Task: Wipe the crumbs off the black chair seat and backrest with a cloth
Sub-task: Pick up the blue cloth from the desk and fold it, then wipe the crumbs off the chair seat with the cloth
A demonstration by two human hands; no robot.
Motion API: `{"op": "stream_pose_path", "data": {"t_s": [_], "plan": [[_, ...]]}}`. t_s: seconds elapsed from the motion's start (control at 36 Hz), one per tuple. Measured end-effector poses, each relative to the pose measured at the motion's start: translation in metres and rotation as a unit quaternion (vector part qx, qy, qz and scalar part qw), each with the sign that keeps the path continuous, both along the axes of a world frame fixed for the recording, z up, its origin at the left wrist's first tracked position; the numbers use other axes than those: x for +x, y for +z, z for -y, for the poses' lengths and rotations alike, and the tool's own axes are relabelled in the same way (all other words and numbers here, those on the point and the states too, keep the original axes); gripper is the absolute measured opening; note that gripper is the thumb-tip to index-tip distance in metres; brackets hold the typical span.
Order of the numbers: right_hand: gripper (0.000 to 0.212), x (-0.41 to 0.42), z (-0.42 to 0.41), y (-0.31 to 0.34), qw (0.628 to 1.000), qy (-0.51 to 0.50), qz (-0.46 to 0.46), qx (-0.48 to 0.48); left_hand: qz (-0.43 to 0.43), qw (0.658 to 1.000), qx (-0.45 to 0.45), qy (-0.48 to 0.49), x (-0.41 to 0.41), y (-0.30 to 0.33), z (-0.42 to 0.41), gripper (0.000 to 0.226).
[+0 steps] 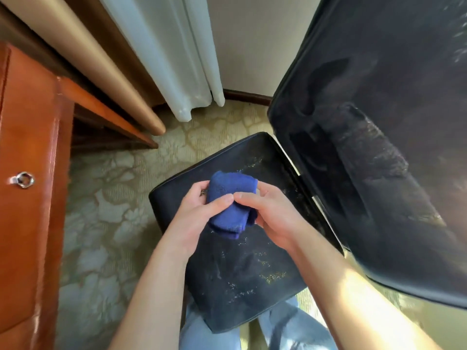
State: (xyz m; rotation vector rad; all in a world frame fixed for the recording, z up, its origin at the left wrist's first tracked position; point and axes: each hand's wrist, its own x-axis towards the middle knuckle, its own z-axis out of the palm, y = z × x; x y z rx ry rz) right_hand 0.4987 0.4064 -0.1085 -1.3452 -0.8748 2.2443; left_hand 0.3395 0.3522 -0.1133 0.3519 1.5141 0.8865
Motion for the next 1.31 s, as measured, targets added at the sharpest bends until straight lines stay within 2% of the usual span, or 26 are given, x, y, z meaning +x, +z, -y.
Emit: {"op": "stream_pose_path", "data": {"t_s": [0.14, 0.22, 0.25, 0.33, 0.39, 0.53, 0.61, 0.69, 0.78, 0.83, 0.92, 1.0, 1.06, 1.19, 1.31], "plan": [[0.011, -0.005, -0.007, -0.028, 0.992, -0.045, 0.106, 0.060, -0.013, 1.000, -0.015, 0.003, 0.001, -0.035, -0.017, 0.040], [0.004, -0.012, -0.014, -0.054, 0.975, -0.060, 0.176, 0.121, -0.016, 1.000, -0.016, -0.014, -0.008, -0.063, -0.032, 0.040], [0.009, -0.015, -0.016, -0.062, 0.973, -0.067, 0.181, 0.126, -0.010, 1.000, -0.014, -0.021, -0.012, -0.072, -0.036, 0.044], [0.036, -0.022, -0.018, -0.088, 0.979, -0.096, 0.167, 0.063, 0.029, 0.999, -0.006, -0.032, -0.024, -0.095, -0.047, 0.046], [0.035, -0.028, -0.021, -0.103, 0.985, -0.105, 0.133, 0.008, 0.049, 0.998, -0.007, -0.045, -0.032, -0.110, -0.053, 0.043], [0.028, -0.041, -0.024, -0.132, 0.984, -0.108, 0.137, -0.019, 0.059, 0.994, -0.005, -0.088, -0.051, -0.142, -0.066, 0.036], [0.036, -0.041, -0.026, -0.146, 0.986, -0.112, 0.094, -0.075, 0.056, 0.993, -0.006, -0.100, -0.055, -0.154, -0.074, 0.037], [0.048, -0.040, -0.030, -0.156, 0.982, -0.135, 0.056, -0.117, 0.037, 0.994, 0.008, -0.102, -0.053, -0.161, -0.079, 0.035], [0.039, -0.036, -0.039, -0.157, 0.977, -0.163, 0.085, -0.105, -0.016, 0.993, 0.026, -0.114, -0.045, -0.163, -0.086, 0.033], [0.031, -0.032, -0.044, -0.153, 0.970, -0.194, 0.124, -0.079, -0.075, 0.987, 0.036, -0.139, -0.041, -0.167, -0.091, 0.021], [0.031, -0.022, -0.052, -0.156, 0.942, -0.241, 0.235, -0.002, -0.203, 0.964, 0.048, -0.167, -0.047, -0.171, -0.099, 0.016], [0.043, -0.015, -0.058, -0.165, 0.885, -0.226, 0.394, 0.097, -0.357, 0.908, 0.066, -0.210, -0.064, -0.177, -0.106, 0.022], [0.052, -0.013, -0.061, -0.167, 0.856, -0.225, 0.446, 0.136, -0.419, 0.875, 0.045, -0.240, -0.071, -0.180, -0.110, 0.029], [0.064, -0.015, -0.063, -0.176, 0.774, -0.222, 0.548, 0.226, -0.432, 0.848, -0.024, -0.305, -0.079, -0.190, -0.120, 0.048], [0.068, -0.016, -0.069, -0.183, 0.739, -0.227, 0.588, 0.236, -0.437, 0.830, -0.051, -0.344, -0.077, -0.202, -0.119, 0.050]]}}
